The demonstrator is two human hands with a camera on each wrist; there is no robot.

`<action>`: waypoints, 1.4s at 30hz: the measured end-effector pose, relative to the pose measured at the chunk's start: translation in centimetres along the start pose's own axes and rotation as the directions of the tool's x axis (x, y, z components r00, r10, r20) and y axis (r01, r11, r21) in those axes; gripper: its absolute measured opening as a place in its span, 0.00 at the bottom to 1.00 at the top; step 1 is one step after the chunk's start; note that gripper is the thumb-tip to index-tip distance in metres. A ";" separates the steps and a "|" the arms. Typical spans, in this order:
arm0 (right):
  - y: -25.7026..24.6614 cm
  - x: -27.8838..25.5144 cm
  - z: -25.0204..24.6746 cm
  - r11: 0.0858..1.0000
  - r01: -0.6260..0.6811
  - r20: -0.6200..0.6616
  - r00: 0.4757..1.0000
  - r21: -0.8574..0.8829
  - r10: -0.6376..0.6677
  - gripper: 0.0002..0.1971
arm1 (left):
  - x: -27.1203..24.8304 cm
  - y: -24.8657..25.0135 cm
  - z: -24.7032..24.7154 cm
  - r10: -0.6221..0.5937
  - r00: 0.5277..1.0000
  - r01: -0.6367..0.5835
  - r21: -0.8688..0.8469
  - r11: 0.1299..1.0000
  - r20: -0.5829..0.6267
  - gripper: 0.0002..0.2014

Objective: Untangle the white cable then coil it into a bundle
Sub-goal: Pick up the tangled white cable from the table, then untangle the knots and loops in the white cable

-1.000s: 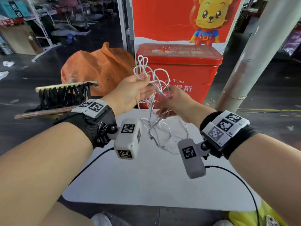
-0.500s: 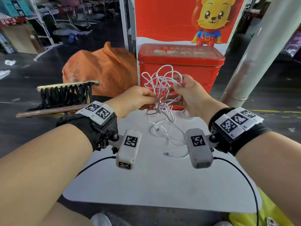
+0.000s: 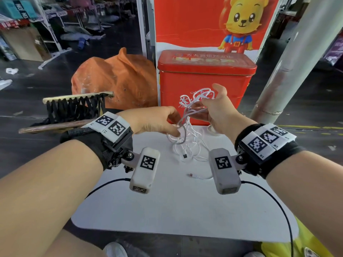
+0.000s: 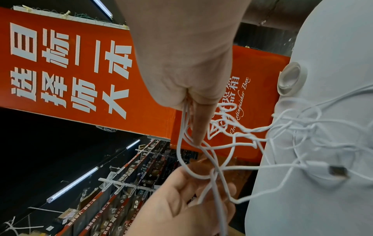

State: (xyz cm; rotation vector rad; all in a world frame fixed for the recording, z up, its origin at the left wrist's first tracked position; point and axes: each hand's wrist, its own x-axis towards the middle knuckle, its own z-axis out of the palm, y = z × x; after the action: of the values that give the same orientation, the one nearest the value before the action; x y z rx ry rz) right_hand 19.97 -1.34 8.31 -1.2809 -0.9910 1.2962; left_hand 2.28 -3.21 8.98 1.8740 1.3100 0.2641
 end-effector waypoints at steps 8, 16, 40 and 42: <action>-0.4 0.2 -1.3 0.983 -0.035 -0.019 0.999 -0.183 0.032 0.10 | 0.1 -0.8 -1.2 0.066 0.924 -0.113 -0.103 0.988 -0.377 0.11; -0.3 -0.8 -2.2 0.446 0.248 0.331 0.936 -0.860 0.117 0.23 | -0.5 0.8 -1.6 0.072 0.912 -0.329 -0.612 0.719 -0.405 0.14; 1.8 -1.1 1.8 0.617 0.484 0.521 0.843 -0.620 -0.137 0.12 | -0.5 2.9 -2.4 0.093 0.874 -0.446 -0.712 0.543 -0.477 0.12; 2.3 -0.5 1.7 0.522 0.455 0.453 0.880 -0.721 -0.141 0.06 | -0.1 2.5 -2.8 0.035 0.830 -0.489 -0.694 0.528 -0.557 0.12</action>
State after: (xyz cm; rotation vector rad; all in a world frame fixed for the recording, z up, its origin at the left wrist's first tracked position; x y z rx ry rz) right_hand 17.96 -1.97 6.29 -1.4499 -2.1554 0.7627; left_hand 2.28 -2.20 12.60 1.1679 0.8851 1.3646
